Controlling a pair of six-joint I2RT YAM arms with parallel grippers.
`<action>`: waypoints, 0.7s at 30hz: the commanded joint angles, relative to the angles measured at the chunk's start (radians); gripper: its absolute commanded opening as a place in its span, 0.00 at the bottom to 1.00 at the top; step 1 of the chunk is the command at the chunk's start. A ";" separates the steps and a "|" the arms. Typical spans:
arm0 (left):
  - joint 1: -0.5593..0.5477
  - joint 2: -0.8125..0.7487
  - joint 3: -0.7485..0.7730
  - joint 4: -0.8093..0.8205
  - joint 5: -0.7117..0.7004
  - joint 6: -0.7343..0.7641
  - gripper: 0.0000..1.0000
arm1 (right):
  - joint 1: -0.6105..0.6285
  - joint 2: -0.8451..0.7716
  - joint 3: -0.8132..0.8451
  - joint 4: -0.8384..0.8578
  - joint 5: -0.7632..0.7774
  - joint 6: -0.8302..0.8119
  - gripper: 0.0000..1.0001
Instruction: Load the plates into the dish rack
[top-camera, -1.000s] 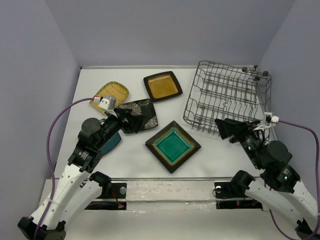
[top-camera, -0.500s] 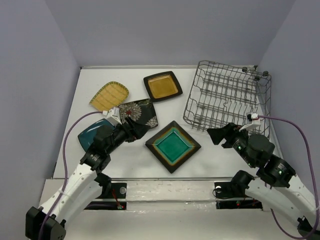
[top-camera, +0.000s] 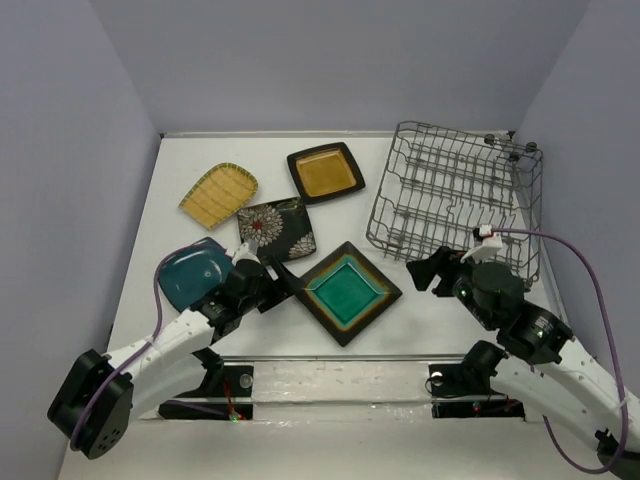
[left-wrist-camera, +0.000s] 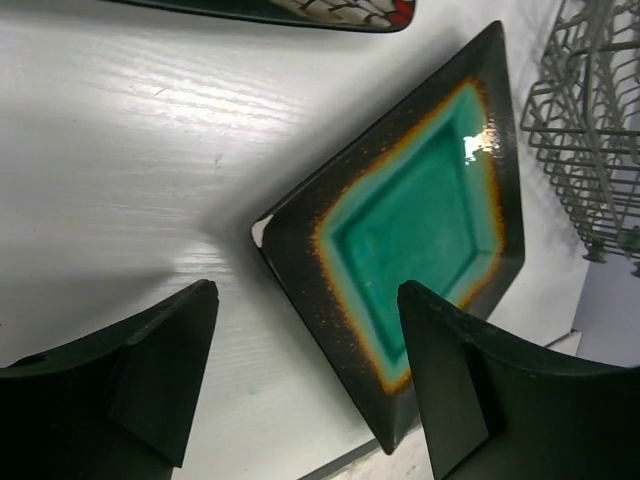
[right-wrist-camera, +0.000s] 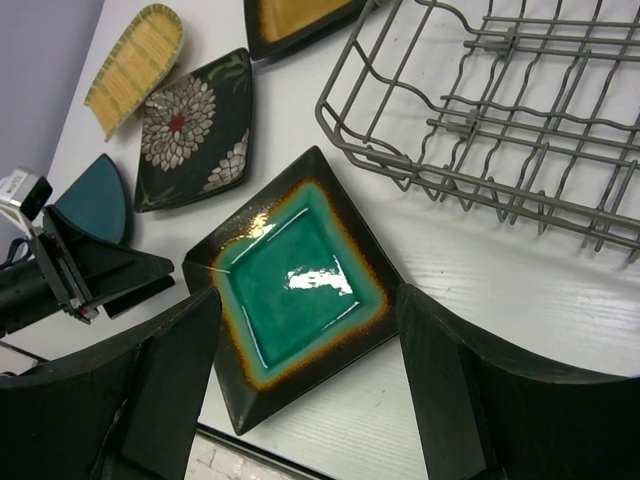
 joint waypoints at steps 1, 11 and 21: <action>-0.036 0.068 -0.057 0.103 -0.081 -0.039 0.80 | 0.001 0.005 -0.033 0.070 -0.020 -0.014 0.76; -0.076 0.240 -0.172 0.476 -0.100 -0.112 0.59 | 0.001 0.021 -0.063 0.094 -0.040 0.009 0.76; -0.093 0.328 -0.229 0.692 -0.199 -0.140 0.47 | 0.001 0.039 -0.090 0.126 -0.044 0.020 0.75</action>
